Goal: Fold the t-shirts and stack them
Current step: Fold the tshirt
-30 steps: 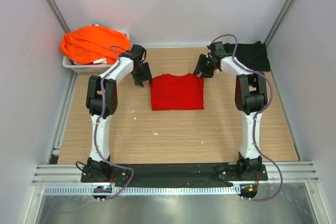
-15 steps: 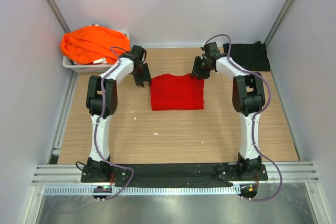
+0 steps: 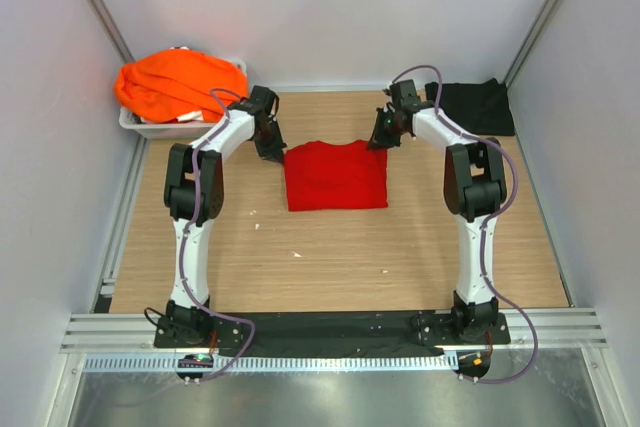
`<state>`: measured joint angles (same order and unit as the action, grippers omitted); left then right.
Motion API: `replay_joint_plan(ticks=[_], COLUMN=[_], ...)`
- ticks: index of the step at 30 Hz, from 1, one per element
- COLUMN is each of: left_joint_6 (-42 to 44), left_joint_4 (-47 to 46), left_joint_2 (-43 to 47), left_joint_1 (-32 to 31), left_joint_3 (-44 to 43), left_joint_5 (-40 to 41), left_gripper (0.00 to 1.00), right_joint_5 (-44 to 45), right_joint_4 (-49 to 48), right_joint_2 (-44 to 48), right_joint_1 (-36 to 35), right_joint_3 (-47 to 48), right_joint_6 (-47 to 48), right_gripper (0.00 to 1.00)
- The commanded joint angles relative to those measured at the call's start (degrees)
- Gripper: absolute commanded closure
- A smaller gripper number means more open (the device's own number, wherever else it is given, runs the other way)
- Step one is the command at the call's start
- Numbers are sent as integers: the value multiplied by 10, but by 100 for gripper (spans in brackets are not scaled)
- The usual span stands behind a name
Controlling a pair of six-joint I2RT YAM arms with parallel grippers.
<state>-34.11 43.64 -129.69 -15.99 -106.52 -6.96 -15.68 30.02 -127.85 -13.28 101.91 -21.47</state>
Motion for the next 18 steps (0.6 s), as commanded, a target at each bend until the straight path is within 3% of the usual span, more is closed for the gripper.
replay_joint_plan(ticks=[1, 18], left_joint_6=[4, 23], left_joint_4=[-14, -22], left_joint_2=[22, 51], left_joint_1=[3, -20], left_joint_3=[-15, -59], left_joint_5=[-14, -50], left_gripper=[100, 100], right_joint_5=[-15, 8], right_joint_4=[-15, -41], right_joint_2=[72, 204], right_joint_1=[-3, -3], right_joint_3=[-11, -127], right_joint_6=[-13, -38], right_gripper=[99, 99])
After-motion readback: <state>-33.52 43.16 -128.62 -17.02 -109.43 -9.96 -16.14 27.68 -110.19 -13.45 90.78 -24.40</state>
